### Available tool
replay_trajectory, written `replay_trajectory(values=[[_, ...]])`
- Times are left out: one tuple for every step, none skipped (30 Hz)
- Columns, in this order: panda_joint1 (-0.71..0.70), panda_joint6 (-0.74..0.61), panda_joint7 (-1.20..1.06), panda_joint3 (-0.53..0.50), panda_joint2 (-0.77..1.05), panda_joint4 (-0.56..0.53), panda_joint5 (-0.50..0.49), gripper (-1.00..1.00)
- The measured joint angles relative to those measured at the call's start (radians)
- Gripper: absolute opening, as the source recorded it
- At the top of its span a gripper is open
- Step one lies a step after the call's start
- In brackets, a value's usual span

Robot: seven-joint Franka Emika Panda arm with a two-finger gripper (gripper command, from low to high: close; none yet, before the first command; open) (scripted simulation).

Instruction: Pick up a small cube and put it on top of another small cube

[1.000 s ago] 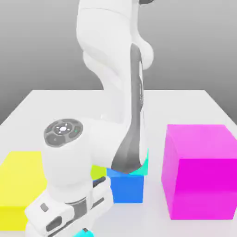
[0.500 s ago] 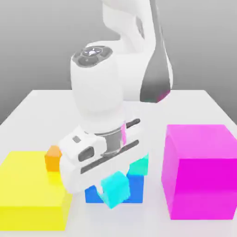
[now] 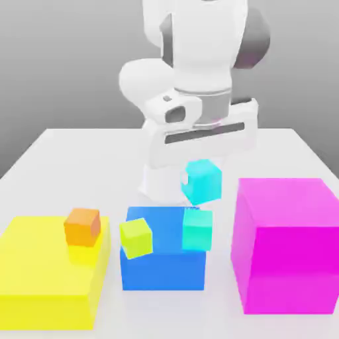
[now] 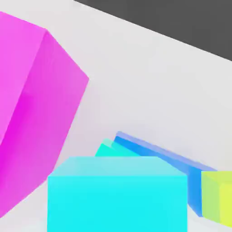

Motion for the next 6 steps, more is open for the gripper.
replay_trajectory(values=[[-0.002, 0.038, 0.002, 0.004, 0.025, -0.014, 0.0, -1.0], [-0.004, 0.08, 0.004, 0.006, 0.052, -0.027, 0.0, -1.0], [-0.005, 0.122, 0.005, 0.008, 0.081, -0.041, -0.001, -1.0], [-0.006, 0.144, 0.005, 0.009, 0.096, -0.047, -0.001, 1.0], [-0.006, 0.144, 0.005, 0.009, 0.096, -0.047, -0.001, 1.0], [-0.006, 0.144, 0.005, 0.009, 0.096, -0.047, -0.001, 1.0]])
